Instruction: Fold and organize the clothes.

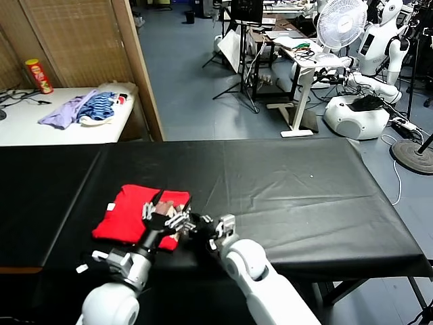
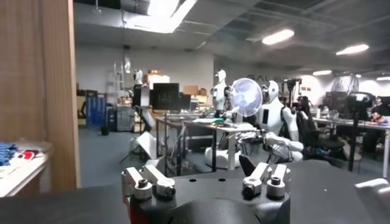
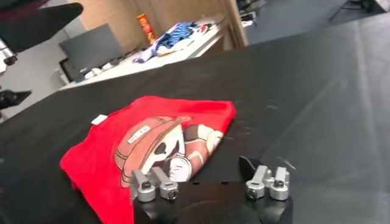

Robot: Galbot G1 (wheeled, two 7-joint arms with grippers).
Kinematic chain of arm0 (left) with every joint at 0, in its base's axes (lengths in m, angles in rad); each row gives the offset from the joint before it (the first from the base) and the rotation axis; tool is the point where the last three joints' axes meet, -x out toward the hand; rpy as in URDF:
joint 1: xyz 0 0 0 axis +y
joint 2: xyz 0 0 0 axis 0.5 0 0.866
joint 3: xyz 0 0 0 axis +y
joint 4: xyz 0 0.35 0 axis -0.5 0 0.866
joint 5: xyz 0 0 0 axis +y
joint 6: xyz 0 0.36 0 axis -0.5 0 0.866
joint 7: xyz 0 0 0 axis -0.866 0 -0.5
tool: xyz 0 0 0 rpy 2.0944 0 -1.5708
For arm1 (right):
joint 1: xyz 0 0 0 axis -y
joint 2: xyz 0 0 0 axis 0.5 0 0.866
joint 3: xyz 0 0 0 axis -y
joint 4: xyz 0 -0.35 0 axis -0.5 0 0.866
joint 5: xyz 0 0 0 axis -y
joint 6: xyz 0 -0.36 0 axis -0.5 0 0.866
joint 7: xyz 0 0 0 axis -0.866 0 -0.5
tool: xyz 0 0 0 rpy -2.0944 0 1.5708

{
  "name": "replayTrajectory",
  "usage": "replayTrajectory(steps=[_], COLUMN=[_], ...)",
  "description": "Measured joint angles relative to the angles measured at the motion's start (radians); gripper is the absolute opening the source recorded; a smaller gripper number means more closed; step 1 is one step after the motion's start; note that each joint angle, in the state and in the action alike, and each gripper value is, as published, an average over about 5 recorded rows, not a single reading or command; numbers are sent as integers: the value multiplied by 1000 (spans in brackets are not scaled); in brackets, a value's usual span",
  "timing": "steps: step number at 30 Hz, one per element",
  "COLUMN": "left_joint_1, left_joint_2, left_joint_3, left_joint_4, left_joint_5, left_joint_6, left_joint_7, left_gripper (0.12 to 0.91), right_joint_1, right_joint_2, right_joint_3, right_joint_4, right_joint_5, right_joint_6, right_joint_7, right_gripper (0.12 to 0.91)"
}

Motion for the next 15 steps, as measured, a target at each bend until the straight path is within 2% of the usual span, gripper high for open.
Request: replayTrajectory(steps=[4,7,11,15], left_joint_1=[5,8,14,18], left_joint_2=[-3,-2,-1,-4], left_joint_3=[-4,-10,-17,-19], left_joint_4=[0,0,8,23], left_joint_5=[-1,-3,-4,8], left_joint_6=[-4,-7,-15,-37], left_joint_7=[-1,-4,-8,-20], left_gripper=[798,798,798,798], right_joint_1=[21,30,40,54], right_joint_2=[0,-8,-34,-83], right_joint_3=[-10,-11,4,26], right_joint_4=[-24,-27,-22,-27], right_joint_5=[-11,-29,-87,-204], right_joint_6=[3,8,41,125], right_joint_7=[-3,-11,-30,-82], right_gripper=[289,160,125,123])
